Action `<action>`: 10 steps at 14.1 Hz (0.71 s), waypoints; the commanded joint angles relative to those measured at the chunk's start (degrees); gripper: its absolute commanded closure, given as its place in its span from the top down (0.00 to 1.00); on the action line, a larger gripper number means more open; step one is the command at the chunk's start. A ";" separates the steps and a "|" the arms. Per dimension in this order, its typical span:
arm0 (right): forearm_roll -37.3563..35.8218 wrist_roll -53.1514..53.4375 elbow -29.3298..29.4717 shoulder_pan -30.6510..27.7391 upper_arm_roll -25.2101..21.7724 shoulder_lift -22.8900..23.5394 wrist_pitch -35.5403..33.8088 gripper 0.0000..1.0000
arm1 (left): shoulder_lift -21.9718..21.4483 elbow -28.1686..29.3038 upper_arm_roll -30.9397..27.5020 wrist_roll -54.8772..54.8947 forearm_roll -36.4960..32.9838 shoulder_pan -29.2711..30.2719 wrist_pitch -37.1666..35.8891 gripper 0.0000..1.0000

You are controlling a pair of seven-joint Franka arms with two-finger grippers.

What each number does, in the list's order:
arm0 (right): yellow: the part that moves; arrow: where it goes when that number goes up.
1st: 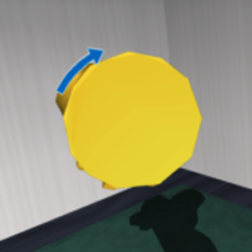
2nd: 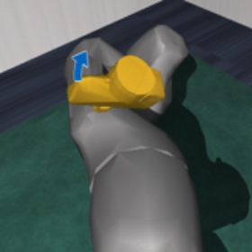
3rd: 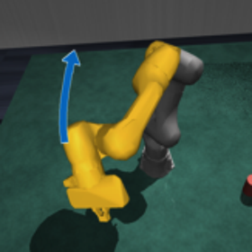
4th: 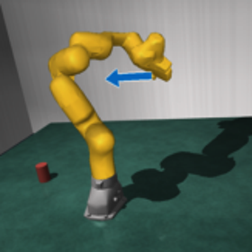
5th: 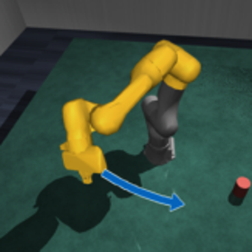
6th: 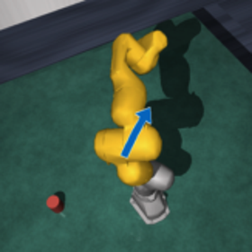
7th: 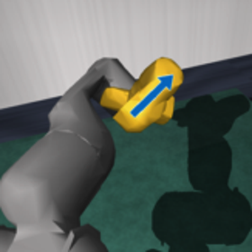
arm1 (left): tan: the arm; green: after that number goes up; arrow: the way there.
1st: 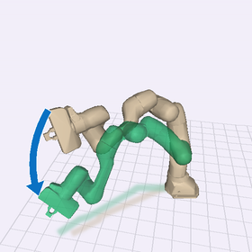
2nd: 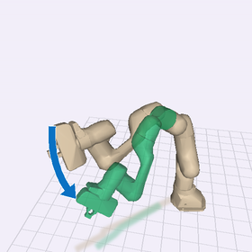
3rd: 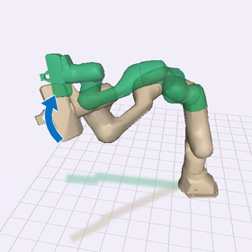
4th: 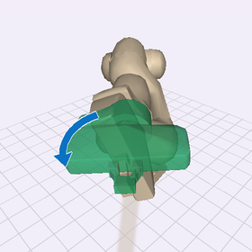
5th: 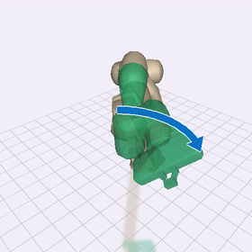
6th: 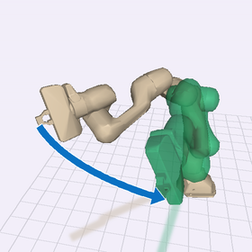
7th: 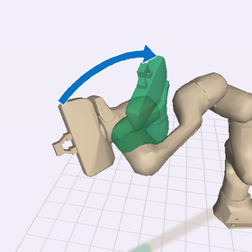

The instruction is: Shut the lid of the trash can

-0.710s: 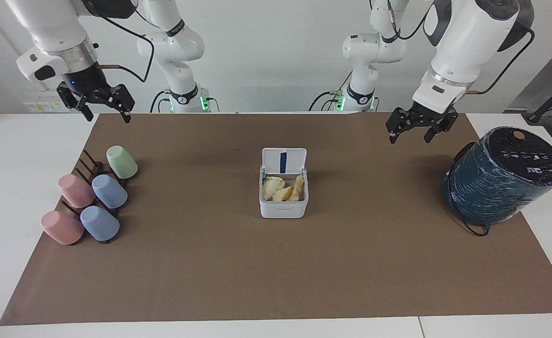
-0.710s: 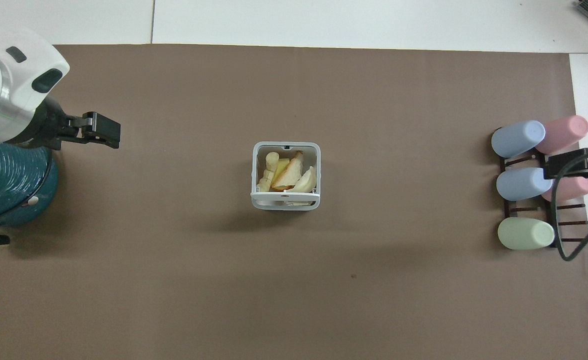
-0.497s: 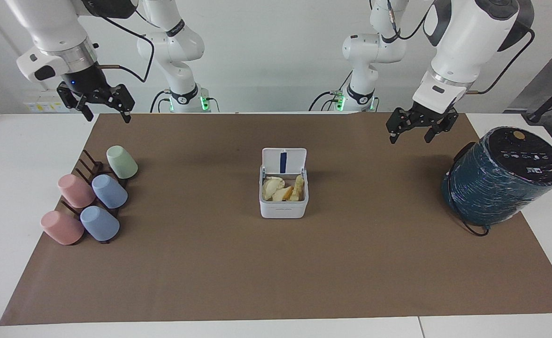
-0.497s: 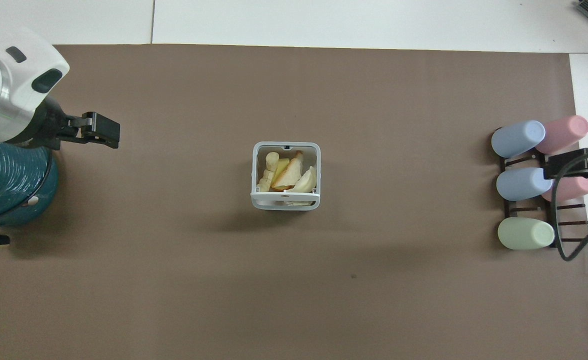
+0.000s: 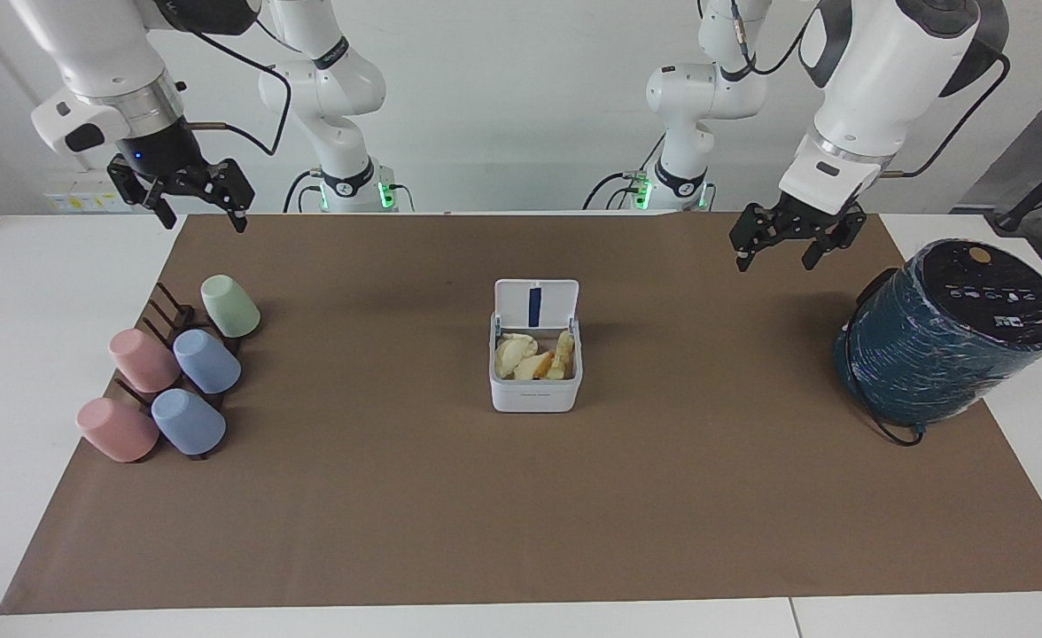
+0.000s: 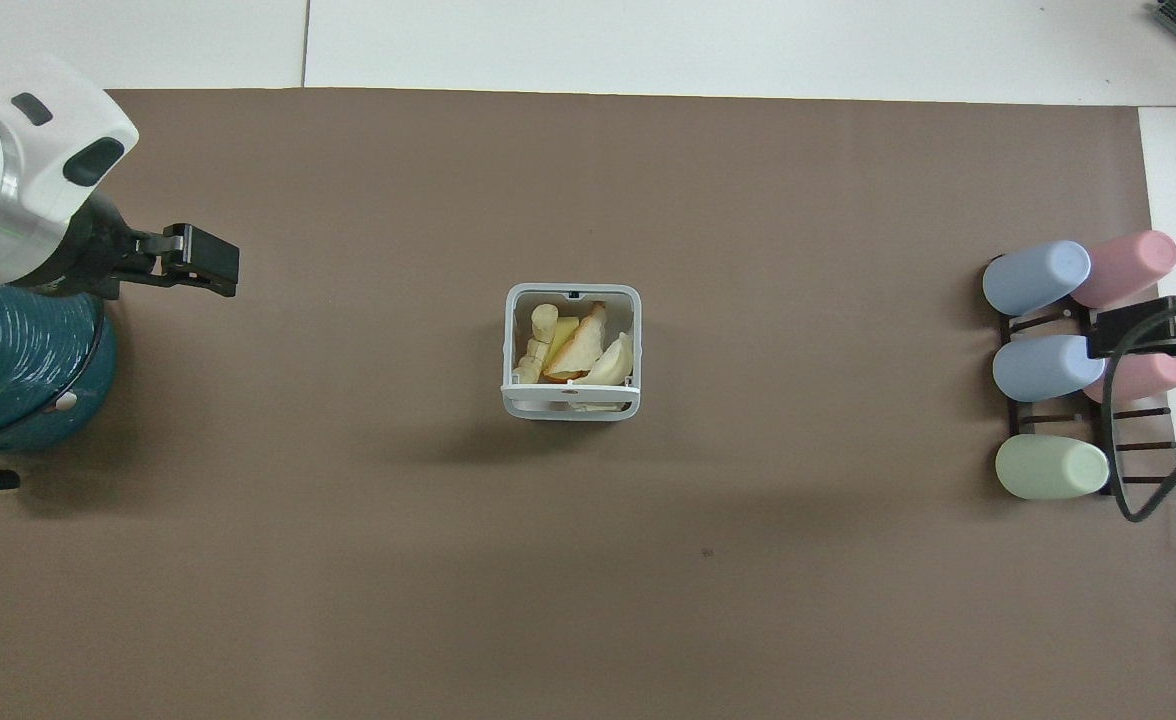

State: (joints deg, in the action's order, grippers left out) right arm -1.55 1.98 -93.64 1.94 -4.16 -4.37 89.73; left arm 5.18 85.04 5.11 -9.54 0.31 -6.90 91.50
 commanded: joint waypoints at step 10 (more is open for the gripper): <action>-0.47 -0.75 -0.32 -0.19 0.46 -0.28 -0.70 1.00 | 0.27 -1.02 0.34 0.84 -1.19 -0.14 -0.79 1.00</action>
State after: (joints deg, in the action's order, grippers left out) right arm -1.55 1.98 -93.64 1.95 -4.11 -4.37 89.73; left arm 5.18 85.03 5.40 -9.41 0.31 -7.02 91.47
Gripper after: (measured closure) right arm 0.000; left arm 0.000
